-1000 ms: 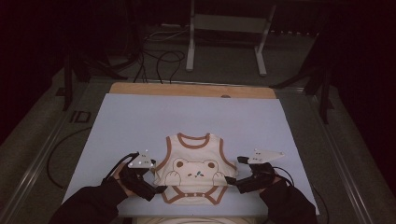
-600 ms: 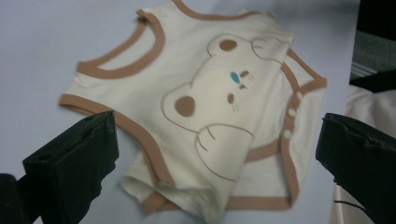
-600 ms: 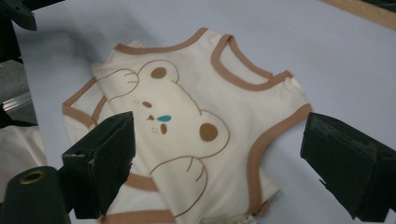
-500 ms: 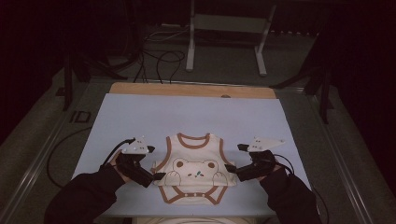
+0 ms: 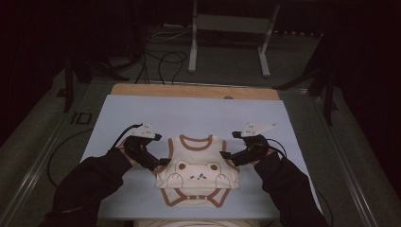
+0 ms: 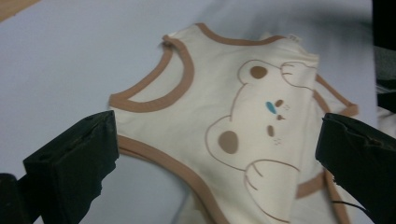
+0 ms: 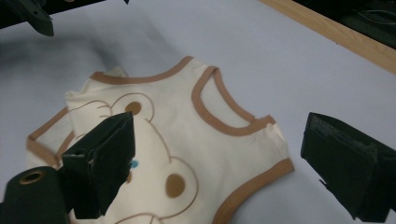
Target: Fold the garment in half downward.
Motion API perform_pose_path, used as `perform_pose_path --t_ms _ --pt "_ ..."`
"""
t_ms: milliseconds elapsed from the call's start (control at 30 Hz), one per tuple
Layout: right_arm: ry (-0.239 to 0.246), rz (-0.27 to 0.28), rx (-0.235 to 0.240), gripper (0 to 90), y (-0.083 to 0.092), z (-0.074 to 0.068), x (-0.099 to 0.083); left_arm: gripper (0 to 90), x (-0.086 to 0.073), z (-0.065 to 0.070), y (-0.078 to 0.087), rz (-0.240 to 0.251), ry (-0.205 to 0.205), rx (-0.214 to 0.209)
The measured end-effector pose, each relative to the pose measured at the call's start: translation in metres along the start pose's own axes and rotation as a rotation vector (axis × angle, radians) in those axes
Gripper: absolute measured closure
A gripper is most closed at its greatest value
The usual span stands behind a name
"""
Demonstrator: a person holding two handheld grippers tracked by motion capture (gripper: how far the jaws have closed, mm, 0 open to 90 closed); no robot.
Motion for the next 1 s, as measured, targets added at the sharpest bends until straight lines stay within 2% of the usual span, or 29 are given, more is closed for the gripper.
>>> perform_pose_path --t_ms 200,400,533,633,700,767,900,967,1000 --pt "0.005 -0.03 0.007 10.2 -0.023 0.012 0.002 0.3 0.0 -0.021 -0.005 -0.001 0.03 0.018" --pt "0.006 -0.086 0.003 10.2 -0.046 0.023 -0.006 0.3 -0.002 -0.04 -0.009 0.009 0.053 0.036" --pt "-0.006 -0.111 0.003 10.1 -0.056 0.028 -0.012 0.3 -0.003 -0.05 -0.014 0.01 0.061 0.045" --pt "-0.013 -0.141 0.001 10.1 -0.065 0.034 -0.018 0.2 -0.005 -0.057 -0.02 0.006 0.081 0.037" --pt "-0.032 -0.17 0.004 10.2 -0.069 0.036 -0.021 0.2 -0.005 -0.061 -0.023 0.016 0.069 0.044" --pt "-0.056 -0.172 0.018 10.2 -0.072 0.038 -0.022 0.2 -0.005 -0.064 -0.028 0.022 0.074 0.035" --pt "-0.066 -0.177 0.005 10.2 -0.079 0.045 -0.027 0.2 -0.007 -0.07 -0.036 -0.016 0.086 0.04" --pt "-0.064 -0.179 0.009 10.2 -0.082 0.047 -0.029 0.3 -0.007 -0.074 -0.04 -0.034 0.101 0.074" --pt "-0.066 -0.188 0.011 10.3 -0.084 0.048 -0.03 1.8 -0.008 -0.076 -0.042 -0.039 0.109 0.069"
Point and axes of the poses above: each handheld gripper's, and its own axes: y roughly backward along the jaws, x roughly out of its top, z roughly to its right, the point moved 7 cm from there along -y, roughly forward along the jaws, and after that the axes turned 13 degrees about -x, right-handed, at the moved point
